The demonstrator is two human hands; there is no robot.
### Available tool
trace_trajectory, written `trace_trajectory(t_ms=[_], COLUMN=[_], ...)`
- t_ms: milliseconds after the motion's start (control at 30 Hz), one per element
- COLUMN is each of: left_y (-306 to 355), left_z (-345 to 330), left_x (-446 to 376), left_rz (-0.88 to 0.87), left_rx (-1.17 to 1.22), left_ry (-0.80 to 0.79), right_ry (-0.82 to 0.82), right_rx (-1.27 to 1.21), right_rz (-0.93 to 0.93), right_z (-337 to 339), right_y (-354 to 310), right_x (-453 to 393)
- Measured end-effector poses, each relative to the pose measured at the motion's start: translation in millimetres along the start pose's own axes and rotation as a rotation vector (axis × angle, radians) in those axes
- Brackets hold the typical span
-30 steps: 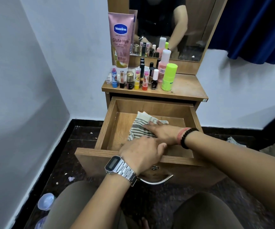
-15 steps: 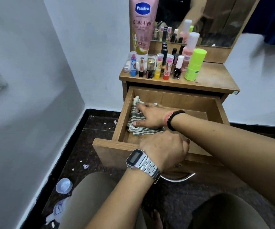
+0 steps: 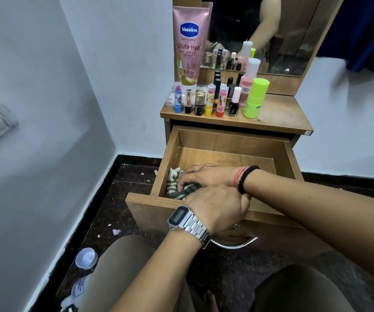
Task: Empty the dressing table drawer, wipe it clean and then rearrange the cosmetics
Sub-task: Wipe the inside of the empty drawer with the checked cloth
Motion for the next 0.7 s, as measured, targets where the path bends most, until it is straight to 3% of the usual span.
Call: trace_trajectory(t_ms=[167,233,300,467,700], left_y=[-0.9,2.2,3.1,-1.2,0.8], left_z=[-0.1,-0.8,-0.8,-1.5,-3.7], left_x=[1.4,2.7,3.5,2.2,0.3], left_rz=[0.011,0.007,-0.017,-0.030,-0.036], left_rx=[-0.052,-0.034,-0.014,-0.002,-0.014], left_ry=[0.054,0.067,0.086,0.092,0.084], right_ry=[0.087,0.317,0.524,0.516,0.496], right_rx=[-0.168,-0.447,-0.657,-0.729,-0.676], right_rz=[0.060,0.254,0.334,0.266,0.421], right_z=[6.5,19.7,35.7,51.9,41.1], right_y=[-11.3,-23.7,-32.1,-35.1,-32.7], right_x=[-6.3,-19.8,-26.9,-50.9,-10.5])
Point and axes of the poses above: each hand's wrist, its own x-axis away from the middle knuckle, its own z-axis out of the back of the hand, y = z × x, the point moved 1 cm from there along -x, towards the middle knuckle, and after that the axes turned 12 degrees about -z, right-handed, at the moved point
